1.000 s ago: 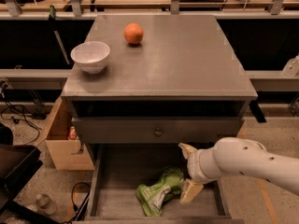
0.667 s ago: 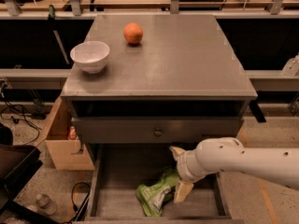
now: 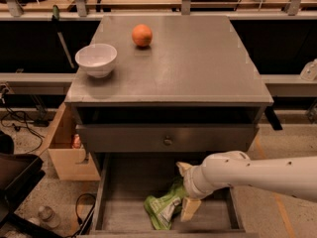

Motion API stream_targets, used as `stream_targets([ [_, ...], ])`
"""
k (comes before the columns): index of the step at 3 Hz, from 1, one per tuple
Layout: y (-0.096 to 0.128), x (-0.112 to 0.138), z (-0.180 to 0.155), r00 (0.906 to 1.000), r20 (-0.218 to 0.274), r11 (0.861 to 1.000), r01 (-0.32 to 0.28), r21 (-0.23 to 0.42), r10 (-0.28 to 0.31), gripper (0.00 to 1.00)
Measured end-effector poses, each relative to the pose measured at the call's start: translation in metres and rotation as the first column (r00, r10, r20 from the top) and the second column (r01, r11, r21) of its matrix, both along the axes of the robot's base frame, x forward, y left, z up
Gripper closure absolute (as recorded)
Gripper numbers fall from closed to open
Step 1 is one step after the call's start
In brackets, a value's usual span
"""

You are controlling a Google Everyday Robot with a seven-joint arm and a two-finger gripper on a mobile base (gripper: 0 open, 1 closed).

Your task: Pick green rice chip bag from middle drawer and place on counter

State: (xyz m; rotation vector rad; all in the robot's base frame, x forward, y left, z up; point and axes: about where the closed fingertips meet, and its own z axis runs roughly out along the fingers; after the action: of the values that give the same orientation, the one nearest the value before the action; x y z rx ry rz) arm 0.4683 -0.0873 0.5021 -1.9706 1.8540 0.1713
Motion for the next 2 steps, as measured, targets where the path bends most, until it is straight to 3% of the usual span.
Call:
stream_targets([
  [2, -0.001, -0.012, -0.071, 0.9981, -0.06, 0.999, -0.011, 0.03, 0.013, 0.0],
])
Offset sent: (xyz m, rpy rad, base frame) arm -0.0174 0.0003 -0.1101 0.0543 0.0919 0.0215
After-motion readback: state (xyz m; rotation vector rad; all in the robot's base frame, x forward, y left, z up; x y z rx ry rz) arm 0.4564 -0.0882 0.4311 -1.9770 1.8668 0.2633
